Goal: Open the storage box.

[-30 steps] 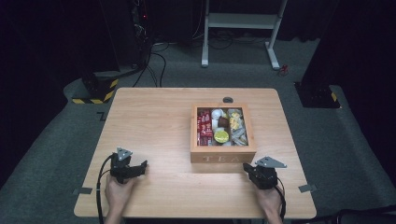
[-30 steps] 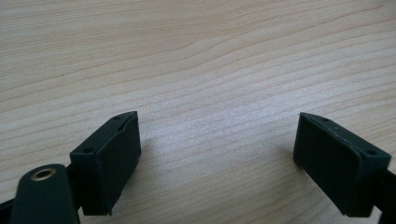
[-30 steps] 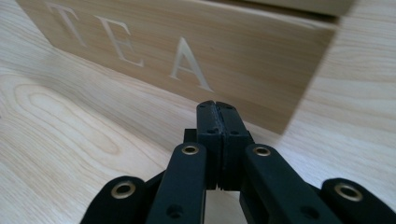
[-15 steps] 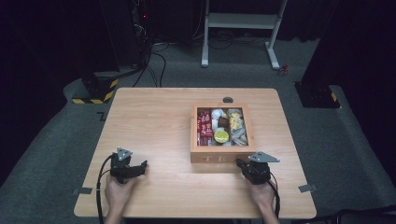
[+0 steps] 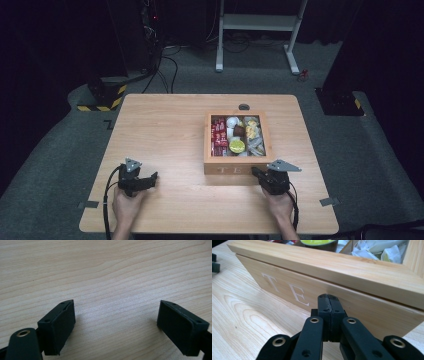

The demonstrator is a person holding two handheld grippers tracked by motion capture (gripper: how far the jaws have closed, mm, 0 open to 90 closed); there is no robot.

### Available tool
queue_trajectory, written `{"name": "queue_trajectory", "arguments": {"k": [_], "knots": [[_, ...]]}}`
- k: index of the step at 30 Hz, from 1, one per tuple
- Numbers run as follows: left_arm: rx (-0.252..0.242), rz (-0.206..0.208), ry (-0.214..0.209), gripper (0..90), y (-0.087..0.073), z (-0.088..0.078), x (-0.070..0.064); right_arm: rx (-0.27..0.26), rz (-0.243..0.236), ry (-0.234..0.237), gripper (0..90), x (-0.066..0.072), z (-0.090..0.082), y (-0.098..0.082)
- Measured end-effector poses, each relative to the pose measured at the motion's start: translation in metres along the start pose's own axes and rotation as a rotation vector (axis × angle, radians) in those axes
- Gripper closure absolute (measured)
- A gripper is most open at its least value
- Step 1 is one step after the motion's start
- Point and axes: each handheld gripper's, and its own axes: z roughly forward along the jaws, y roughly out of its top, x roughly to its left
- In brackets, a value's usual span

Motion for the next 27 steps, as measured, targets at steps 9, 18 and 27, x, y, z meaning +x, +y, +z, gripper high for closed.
{"name": "queue_trajectory", "arguments": {"k": [9, 18, 27], "knots": [[0.000, 0.000, 0.000, 15.1, 0.000, 0.000, 0.000, -0.020, 0.028, 0.025, 90.0, 0.000, -0.003, 0.004], [-0.001, 0.001, 0.000, 15.2, 0.000, 0.000, 0.000, -0.043, 0.050, 0.027, 90.0, 0.000, -0.006, 0.008], [-0.001, 0.001, 0.000, 15.2, 0.000, 0.000, 0.000, -0.092, 0.032, 0.009, 90.0, 0.000, -0.008, 0.012]]}}
